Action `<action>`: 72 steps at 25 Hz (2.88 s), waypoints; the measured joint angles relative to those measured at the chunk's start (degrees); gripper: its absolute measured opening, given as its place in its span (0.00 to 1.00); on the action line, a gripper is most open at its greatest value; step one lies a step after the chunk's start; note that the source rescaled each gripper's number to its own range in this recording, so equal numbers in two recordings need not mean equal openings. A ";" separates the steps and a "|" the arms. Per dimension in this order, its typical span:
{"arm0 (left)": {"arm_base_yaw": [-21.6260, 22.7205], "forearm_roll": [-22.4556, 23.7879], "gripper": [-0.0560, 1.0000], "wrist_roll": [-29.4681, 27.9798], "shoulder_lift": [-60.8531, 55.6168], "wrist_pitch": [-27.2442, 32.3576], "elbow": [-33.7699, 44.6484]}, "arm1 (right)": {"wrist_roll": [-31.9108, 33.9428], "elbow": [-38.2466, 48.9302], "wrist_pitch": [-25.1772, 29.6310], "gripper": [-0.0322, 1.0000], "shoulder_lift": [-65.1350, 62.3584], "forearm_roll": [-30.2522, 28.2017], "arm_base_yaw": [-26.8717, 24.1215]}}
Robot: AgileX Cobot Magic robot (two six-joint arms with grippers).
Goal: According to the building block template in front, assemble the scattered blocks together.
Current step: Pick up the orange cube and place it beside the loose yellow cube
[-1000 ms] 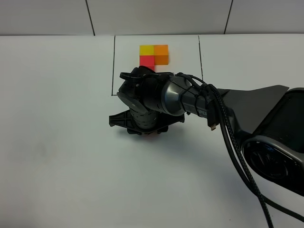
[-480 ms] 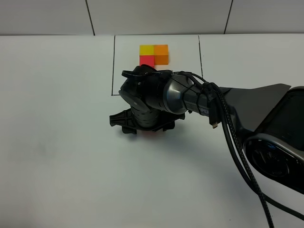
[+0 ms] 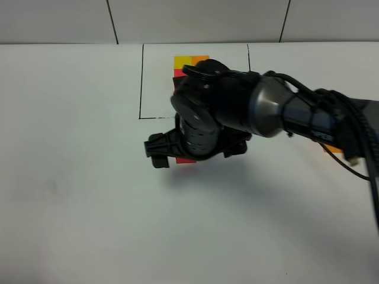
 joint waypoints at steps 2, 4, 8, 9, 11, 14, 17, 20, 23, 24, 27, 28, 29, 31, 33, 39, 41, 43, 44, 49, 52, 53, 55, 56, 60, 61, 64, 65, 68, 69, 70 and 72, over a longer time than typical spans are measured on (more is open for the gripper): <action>0.00 0.00 0.75 0.00 0.00 0.00 0.00 | 0.00 7.69 -3.05 1.00 -5.21 -1.11 -0.95; 0.00 0.00 0.75 0.00 0.00 0.00 0.00 | 0.00 15.35 -6.75 1.00 -10.54 -1.67 -2.43; 0.00 0.00 0.75 0.00 0.00 0.00 0.00 | 0.05 28.96 -10.78 0.99 -22.00 -4.15 -6.19; 0.00 0.00 0.75 0.00 0.00 0.00 0.00 | 0.05 31.91 -10.85 0.98 -25.08 -5.23 -7.22; 0.00 0.00 0.75 0.00 0.00 0.00 0.00 | 0.11 36.62 -11.03 0.96 -30.68 -7.36 -8.88; 0.00 0.00 0.75 0.00 0.00 0.00 0.00 | 0.10 40.97 -10.13 0.93 -38.05 -8.86 -10.92; 0.00 0.00 0.75 0.00 0.00 0.00 0.00 | -1.40 41.72 -5.88 0.93 -40.78 -9.17 -11.26; 0.00 0.00 0.75 0.00 0.00 0.00 0.00 | -4.16 41.72 -1.70 0.93 -40.91 -9.17 -11.26; 0.00 0.00 0.75 0.00 0.00 0.00 0.00 | -5.67 41.72 -1.20 0.92 -40.91 -9.17 -11.26; 0.00 0.00 0.75 0.00 0.00 0.00 0.00 | -5.79 41.72 -1.75 0.92 -40.91 -9.40 -11.26; 0.00 0.00 0.75 0.00 0.00 0.00 0.00 | -5.84 41.72 -4.69 0.92 -40.91 -10.46 -11.80; 0.00 0.00 0.75 0.00 0.00 0.00 0.00 | -5.92 41.72 -5.74 0.92 -40.91 -10.62 -12.48; 0.00 0.00 0.75 0.00 0.00 0.00 0.00 | -6.25 41.72 -6.56 0.92 -40.86 -10.70 -13.33; 0.00 0.00 0.75 0.00 0.00 0.00 0.00 | -7.69 40.83 -6.91 0.92 -40.64 -10.70 -16.20; 0.00 0.00 0.75 0.00 0.00 0.00 0.00 | -10.23 38.58 -6.51 0.92 -39.86 -10.27 -19.85; 0.00 0.00 0.75 0.00 0.00 0.00 0.00 | -24.06 28.14 -5.00 0.92 -33.11 -0.98 -30.82; 0.00 0.00 0.75 0.00 0.00 0.00 0.00 | -29.93 25.66 -4.95 0.92 -29.79 3.87 -33.30; 0.00 0.00 0.75 0.00 0.00 0.00 0.00 | -34.23 23.51 -4.89 0.92 -26.62 7.86 -34.95; 0.00 0.00 0.75 0.00 0.00 0.00 0.00 | -35.82 22.72 -4.84 0.92 -25.24 9.29 -35.51; 0.00 0.00 0.75 0.00 0.00 0.00 0.00 | -39.21 18.70 -4.73 0.92 -19.21 10.86 -37.57; 0.00 0.00 0.75 0.00 0.00 0.00 0.00 | -40.52 16.74 -4.73 0.92 -17.32 10.86 -38.14; 0.00 0.00 0.75 0.00 0.00 0.00 0.00 | -40.87 16.26 -4.73 0.92 -16.78 10.86 -38.22; 0.00 0.00 0.75 0.00 0.00 0.00 0.00 | -41.80 15.67 -4.79 0.92 -15.93 10.86 -38.22; 0.00 0.00 0.75 0.00 0.00 0.00 0.00 | -41.88 15.55 -4.93 0.92 -15.48 10.86 -38.22; 0.00 0.00 0.75 0.00 0.00 0.00 0.00 | -42.07 15.37 -6.22 0.92 -13.39 10.86 -38.28; 0.00 0.00 0.75 0.00 0.00 0.00 0.00 | -42.58 15.37 -6.69 0.92 -12.69 10.86 -38.28; 0.00 0.00 0.75 0.00 0.00 0.00 0.00 | -43.36 15.37 -8.01 0.92 -10.58 11.32 -38.71; 0.00 0.00 0.75 0.00 0.00 0.00 0.00 | -43.51 15.37 -8.35 0.92 -10.02 11.37 -39.02; 0.00 0.00 0.75 0.00 0.00 0.00 0.00 | -43.55 15.37 -8.48 0.92 -8.37 11.37 -40.34; 0.00 0.00 0.75 0.00 0.00 0.00 0.00 | -43.55 15.37 -8.48 0.92 -8.04 11.37 -40.73; 0.00 0.00 0.75 0.00 0.00 0.00 0.00 | -43.55 15.37 -8.48 0.92 -7.69 11.37 -40.95; 0.00 0.00 0.75 0.00 0.00 0.00 0.00 | -43.72 15.37 -8.36 0.92 -7.51 11.54 -41.37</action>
